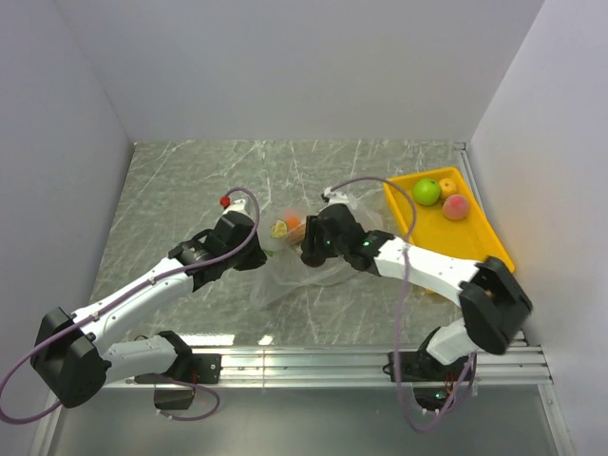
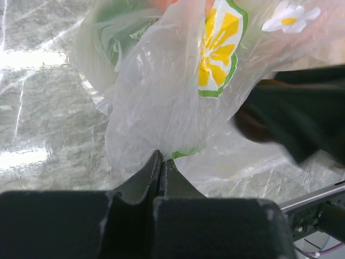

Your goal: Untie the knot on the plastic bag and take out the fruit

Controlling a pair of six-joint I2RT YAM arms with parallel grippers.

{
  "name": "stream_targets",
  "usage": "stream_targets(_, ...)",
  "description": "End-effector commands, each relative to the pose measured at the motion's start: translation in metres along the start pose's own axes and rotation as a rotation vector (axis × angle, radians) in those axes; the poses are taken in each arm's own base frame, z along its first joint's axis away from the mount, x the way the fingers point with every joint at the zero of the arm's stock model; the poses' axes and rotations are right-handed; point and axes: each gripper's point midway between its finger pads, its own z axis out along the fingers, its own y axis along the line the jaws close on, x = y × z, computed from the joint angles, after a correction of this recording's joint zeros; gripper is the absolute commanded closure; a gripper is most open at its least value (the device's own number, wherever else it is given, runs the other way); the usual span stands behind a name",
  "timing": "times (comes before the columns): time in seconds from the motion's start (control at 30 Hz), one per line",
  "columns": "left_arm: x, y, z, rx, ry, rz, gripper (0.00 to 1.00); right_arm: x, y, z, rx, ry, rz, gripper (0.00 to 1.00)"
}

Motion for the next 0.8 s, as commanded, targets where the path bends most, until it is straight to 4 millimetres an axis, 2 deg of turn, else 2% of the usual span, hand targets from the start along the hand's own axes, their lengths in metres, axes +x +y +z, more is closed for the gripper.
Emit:
stream_targets(0.0,-0.011,-0.002,-0.004,-0.004,-0.039,0.005,0.99,-0.039,0.021,-0.04,-0.106,-0.135,-0.045,0.98)
stream_targets(0.2,-0.013,-0.008,-0.004,0.007,-0.029,0.01,1.0,-0.089,0.051,-0.091,-0.249,-0.302,-0.062,1.0)
stream_targets(0.3,-0.012,-0.008,-0.003,0.004,-0.023,0.008,0.99,-0.126,0.073,-0.127,-0.329,-0.406,-0.068,0.99)
stream_targets(0.4,-0.01,-0.005,-0.002,-0.005,-0.018,0.008,0.99,-0.153,0.072,-0.154,-0.324,-0.49,-0.085,0.99)
stream_targets(0.43,-0.01,-0.005,-0.003,-0.005,-0.019,0.006,0.99,-0.166,0.072,-0.17,-0.327,-0.534,-0.098,0.99)
stream_targets(0.53,-0.007,-0.003,-0.003,-0.008,-0.012,0.006,1.0,-0.191,0.045,-0.191,-0.244,-0.607,-0.091,0.97)
stream_targets(0.57,-0.006,-0.003,-0.002,-0.005,-0.01,0.004,0.99,-0.204,0.017,-0.193,-0.145,-0.642,-0.057,0.97)
stream_targets(0.6,-0.006,-0.003,-0.002,-0.005,-0.009,0.0,0.99,-0.211,-0.002,-0.199,-0.076,-0.67,-0.029,0.98)
stream_targets(0.67,-0.006,-0.004,-0.003,0.0,-0.01,-0.005,0.99,-0.21,-0.046,-0.198,0.077,-0.661,0.046,0.99)
stream_targets(0.7,-0.006,-0.004,-0.003,0.002,-0.01,-0.006,1.0,-0.211,-0.088,-0.198,0.216,-0.679,0.104,1.0)
stream_targets(0.77,-0.006,-0.005,-0.004,0.007,-0.011,-0.004,0.99,-0.202,-0.125,-0.204,0.33,-0.695,0.17,0.98)
